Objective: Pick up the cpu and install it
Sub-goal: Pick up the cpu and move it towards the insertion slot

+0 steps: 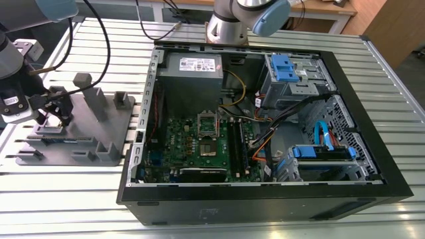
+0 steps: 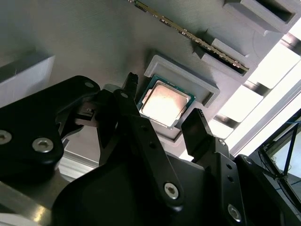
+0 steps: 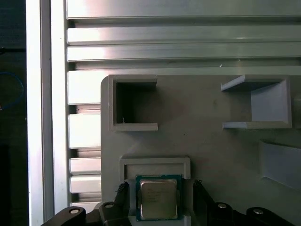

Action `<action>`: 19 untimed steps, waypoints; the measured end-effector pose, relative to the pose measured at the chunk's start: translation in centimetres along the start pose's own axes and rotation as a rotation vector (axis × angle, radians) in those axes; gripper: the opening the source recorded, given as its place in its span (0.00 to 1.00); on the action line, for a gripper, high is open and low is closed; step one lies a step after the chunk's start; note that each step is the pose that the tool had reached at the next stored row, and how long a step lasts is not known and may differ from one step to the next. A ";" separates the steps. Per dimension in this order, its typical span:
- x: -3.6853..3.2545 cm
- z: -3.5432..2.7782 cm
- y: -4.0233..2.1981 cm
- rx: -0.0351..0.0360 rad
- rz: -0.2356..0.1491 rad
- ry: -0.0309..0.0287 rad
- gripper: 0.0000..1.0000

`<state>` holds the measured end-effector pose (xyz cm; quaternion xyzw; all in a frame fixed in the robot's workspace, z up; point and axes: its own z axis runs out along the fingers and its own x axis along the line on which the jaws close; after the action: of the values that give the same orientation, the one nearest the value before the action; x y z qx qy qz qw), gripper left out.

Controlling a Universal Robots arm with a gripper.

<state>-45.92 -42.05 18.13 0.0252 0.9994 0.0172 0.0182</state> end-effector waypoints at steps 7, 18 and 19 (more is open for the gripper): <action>0.00 0.01 0.00 0.0000 0.000 -0.0001 0.56; 0.09 0.02 -0.01 -0.0028 0.000 0.0000 0.56; 0.11 0.01 -0.01 -0.0030 0.000 0.0001 0.56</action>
<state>-46.03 -42.06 18.12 0.0252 0.9993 0.0187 0.0182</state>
